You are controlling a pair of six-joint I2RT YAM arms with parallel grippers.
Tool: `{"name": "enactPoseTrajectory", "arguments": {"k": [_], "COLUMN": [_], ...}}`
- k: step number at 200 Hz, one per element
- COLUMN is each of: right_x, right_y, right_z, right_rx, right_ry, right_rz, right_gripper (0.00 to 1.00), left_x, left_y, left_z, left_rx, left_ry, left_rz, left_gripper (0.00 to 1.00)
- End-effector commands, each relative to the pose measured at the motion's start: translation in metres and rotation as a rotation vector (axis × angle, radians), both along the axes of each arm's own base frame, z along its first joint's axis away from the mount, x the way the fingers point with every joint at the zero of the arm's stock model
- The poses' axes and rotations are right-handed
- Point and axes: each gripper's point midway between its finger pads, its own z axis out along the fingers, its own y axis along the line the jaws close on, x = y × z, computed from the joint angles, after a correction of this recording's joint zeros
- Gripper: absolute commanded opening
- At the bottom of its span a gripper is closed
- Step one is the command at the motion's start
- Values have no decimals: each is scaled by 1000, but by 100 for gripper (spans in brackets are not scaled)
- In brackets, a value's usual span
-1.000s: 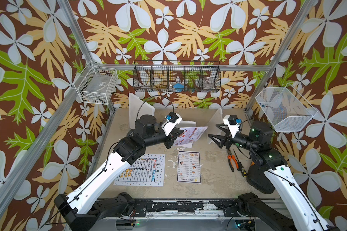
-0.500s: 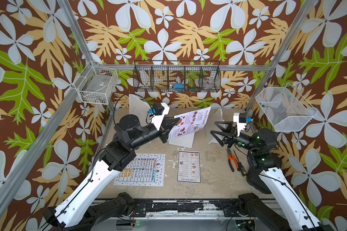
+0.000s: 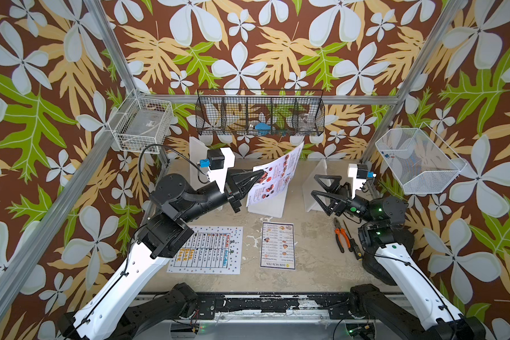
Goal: Insert the menus into the narrow rack
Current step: Pick up the menu from the center of the board.
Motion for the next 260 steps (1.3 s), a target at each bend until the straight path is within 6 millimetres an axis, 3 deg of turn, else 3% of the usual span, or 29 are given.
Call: {"name": "enactPoseTrajectory", "arguments": {"k": [1, 69, 134, 168, 208, 260], "right_x": [-13, -26, -14, -22, -39, -41], "right_y": [2, 26, 32, 39, 37, 35], "right_z": [18, 17, 10, 11, 22, 24], "right_rx": [54, 119, 120, 126, 195, 241], "right_ry": [-59, -56, -2, -11, -43, -30], "right_rz": [53, 197, 214, 254, 323, 354], "right_gripper": [99, 100, 100, 99, 83, 55], "left_x": [-9, -14, -20, -18, -4, 10], "left_y": [-1, -4, -1, 0, 5, 15], "left_z": [13, 19, 24, 25, 24, 22], "left_rx": [-43, -66, -87, -98, -137, -199], "left_ry": [-27, -40, -50, -47, -8, 35], "left_rz": [-53, -90, -107, -92, -23, 58], "left_gripper": [0, 0, 0, 0, 0, 0]}}
